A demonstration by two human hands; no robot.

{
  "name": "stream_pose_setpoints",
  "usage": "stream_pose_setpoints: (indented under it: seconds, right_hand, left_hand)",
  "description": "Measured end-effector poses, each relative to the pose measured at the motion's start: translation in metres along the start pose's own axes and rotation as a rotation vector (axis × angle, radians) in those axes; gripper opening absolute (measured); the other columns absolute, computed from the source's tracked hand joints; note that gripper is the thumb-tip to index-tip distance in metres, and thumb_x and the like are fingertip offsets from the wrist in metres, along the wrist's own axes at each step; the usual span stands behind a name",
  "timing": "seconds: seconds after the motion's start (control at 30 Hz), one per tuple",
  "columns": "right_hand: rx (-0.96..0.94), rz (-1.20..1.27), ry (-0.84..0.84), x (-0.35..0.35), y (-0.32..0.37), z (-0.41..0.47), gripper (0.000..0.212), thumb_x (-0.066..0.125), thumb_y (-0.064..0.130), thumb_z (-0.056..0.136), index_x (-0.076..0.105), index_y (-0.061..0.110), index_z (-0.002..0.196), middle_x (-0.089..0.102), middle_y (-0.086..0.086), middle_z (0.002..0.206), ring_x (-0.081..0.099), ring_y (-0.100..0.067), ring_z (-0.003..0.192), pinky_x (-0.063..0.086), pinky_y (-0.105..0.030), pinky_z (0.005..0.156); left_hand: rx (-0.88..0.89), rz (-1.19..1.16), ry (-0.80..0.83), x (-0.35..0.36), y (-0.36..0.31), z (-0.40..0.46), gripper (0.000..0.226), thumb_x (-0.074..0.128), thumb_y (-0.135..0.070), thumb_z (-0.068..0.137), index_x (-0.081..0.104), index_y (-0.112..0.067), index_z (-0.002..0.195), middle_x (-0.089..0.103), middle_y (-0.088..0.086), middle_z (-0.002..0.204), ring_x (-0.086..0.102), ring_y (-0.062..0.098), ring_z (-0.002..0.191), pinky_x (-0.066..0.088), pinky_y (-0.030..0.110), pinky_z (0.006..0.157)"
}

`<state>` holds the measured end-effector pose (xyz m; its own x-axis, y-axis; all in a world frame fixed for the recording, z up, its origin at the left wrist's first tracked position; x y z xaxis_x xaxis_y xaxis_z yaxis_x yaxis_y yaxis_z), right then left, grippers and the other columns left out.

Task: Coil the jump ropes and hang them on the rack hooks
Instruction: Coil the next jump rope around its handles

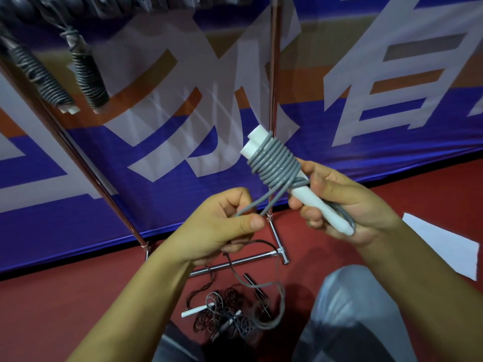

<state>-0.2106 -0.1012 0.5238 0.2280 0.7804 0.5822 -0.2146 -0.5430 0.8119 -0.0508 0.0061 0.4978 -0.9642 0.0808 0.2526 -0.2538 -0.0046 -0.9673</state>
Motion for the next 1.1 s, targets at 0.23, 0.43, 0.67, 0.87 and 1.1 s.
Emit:
stream_pose_setpoints:
  seconds: [0.23,0.43,0.67,0.87,1.1]
  right_hand:
    - [0.081,-0.003,0.171,-0.007,-0.010,-0.004,0.035,0.073,0.027,0.078,0.069,0.021,0.112,0.072,-0.011,0.083,0.069,-0.011,0.061,0.055,-0.018,0.053]
    - [0.273,-0.165,0.409,-0.005,-0.002,-0.010,0.040,0.069,0.010,0.081,0.063,0.008,0.121,0.073,-0.014,0.096,0.073,-0.020,0.073,0.059,-0.027,0.058]
    - [0.511,-0.440,0.275,0.001,-0.006,-0.009,0.046,0.080,0.019,0.069,0.069,0.016,0.114,0.072,-0.018,0.083,0.070,-0.021,0.060,0.057,-0.026,0.053]
    - [0.603,-0.811,0.115,0.007,-0.020,-0.005,0.032,0.074,0.008,0.077,0.067,0.022,0.105,0.071,-0.017,0.079,0.067,-0.019,0.055,0.055,-0.025,0.051]
    - [0.545,-1.101,-0.086,-0.002,-0.045,0.006,0.035,0.071,0.007,0.083,0.058,0.017,0.114,0.069,-0.027,0.083,0.064,-0.019,0.053,0.055,-0.030,0.053]
  left_hand:
    - [-0.016,0.359,-0.011,-0.008,0.010,0.009,0.035,0.083,-0.043,0.060,0.078,-0.015,0.080,0.059,-0.004,0.058,0.051,0.008,0.052,0.045,0.020,0.053]
    - [-0.015,0.588,0.158,-0.003,-0.002,0.013,0.022,0.072,-0.013,0.071,0.072,-0.034,0.069,0.063,-0.023,0.077,0.058,-0.006,0.070,0.044,0.010,0.068]
    - [-0.143,0.649,0.182,-0.013,-0.005,0.013,0.018,0.073,0.001,0.076,0.068,-0.013,0.068,0.062,-0.011,0.057,0.054,-0.001,0.052,0.044,0.014,0.054]
    - [-0.187,0.787,0.162,-0.019,0.003,0.011,0.019,0.076,-0.006,0.078,0.062,-0.007,0.065,0.055,-0.010,0.057,0.047,0.002,0.056,0.040,0.019,0.058]
    - [-0.320,0.693,0.083,-0.020,0.014,0.005,0.032,0.073,-0.026,0.067,0.061,-0.003,0.087,0.058,-0.010,0.072,0.052,0.006,0.067,0.043,0.021,0.063]
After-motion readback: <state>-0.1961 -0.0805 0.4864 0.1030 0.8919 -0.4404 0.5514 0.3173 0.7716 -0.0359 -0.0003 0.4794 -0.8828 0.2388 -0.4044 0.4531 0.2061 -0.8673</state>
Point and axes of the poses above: each hand's wrist, its own z-axis towards the middle knuckle, its own x-axis out of the palm, y = z × x, the point moved 2 cm from there along z, towards the middle knuckle
